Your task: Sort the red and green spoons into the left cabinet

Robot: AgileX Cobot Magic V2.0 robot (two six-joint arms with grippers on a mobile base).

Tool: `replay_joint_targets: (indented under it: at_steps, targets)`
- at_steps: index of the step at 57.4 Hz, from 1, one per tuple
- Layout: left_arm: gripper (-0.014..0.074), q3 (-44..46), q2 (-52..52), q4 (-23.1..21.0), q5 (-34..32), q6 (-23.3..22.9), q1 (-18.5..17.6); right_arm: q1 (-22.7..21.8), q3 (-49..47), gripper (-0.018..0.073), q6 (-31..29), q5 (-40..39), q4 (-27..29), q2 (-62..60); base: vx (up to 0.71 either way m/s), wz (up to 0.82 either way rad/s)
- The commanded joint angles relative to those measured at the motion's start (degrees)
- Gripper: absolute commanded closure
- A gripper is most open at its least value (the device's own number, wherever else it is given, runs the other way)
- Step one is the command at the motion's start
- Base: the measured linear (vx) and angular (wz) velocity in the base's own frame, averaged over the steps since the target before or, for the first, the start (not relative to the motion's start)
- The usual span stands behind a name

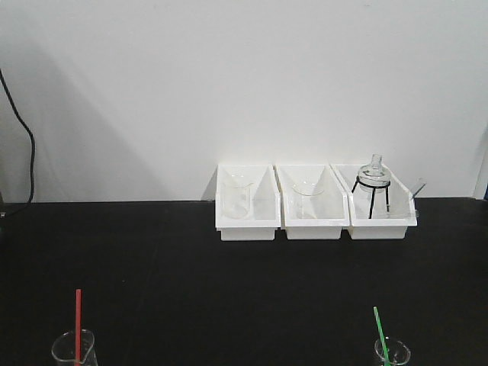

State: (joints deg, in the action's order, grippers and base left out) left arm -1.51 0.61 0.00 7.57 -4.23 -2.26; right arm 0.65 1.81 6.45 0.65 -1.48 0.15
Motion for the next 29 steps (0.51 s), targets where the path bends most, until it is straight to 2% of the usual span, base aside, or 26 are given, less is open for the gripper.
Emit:
replay_joint_targets:
  at_steps: [1,29]
  targets:
    - [0.0597,-0.9,1.1,0.0,-4.7,-0.5,0.0,-0.3,0.3,0.0561,0.1,-4.7,-0.4,0.8,0.00,0.00]
    - [0.0597,-0.9,1.1,0.0,-4.7,-0.5,0.0,-0.3,0.3,0.0561,0.1,-4.7,-0.4,0.8,0.00,0.00]
